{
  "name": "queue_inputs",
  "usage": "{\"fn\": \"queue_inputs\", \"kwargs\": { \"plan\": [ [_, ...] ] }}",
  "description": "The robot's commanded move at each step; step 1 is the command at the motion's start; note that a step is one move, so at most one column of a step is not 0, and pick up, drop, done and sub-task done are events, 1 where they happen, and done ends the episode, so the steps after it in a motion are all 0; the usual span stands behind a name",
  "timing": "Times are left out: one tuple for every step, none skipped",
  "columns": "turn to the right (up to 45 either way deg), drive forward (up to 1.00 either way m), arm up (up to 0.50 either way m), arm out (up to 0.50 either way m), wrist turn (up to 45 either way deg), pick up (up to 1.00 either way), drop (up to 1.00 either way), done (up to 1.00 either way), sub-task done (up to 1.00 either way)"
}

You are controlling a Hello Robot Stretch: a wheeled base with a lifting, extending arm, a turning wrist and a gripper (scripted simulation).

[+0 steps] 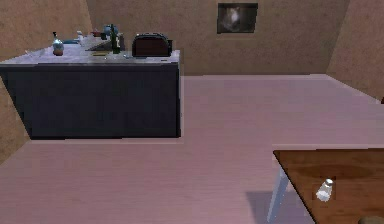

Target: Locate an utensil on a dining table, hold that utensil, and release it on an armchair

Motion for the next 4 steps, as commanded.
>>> {"fn": "queue_inputs", "kwargs": {
  "plan": [
    [0.0,0.00,0.00,0.00,-45.0,0.00,0.00,0.00,0.00],
    [0.0,0.00,0.00,0.00,-45.0,0.00,0.00,0.00,0.00],
    [0.0,0.00,0.00,0.00,-45.0,0.00,0.00,0.00,0.00],
    [0.0,0.00,0.00,0.00,-30.0,0.00,0.00,0.00,0.00]
  ]
}}
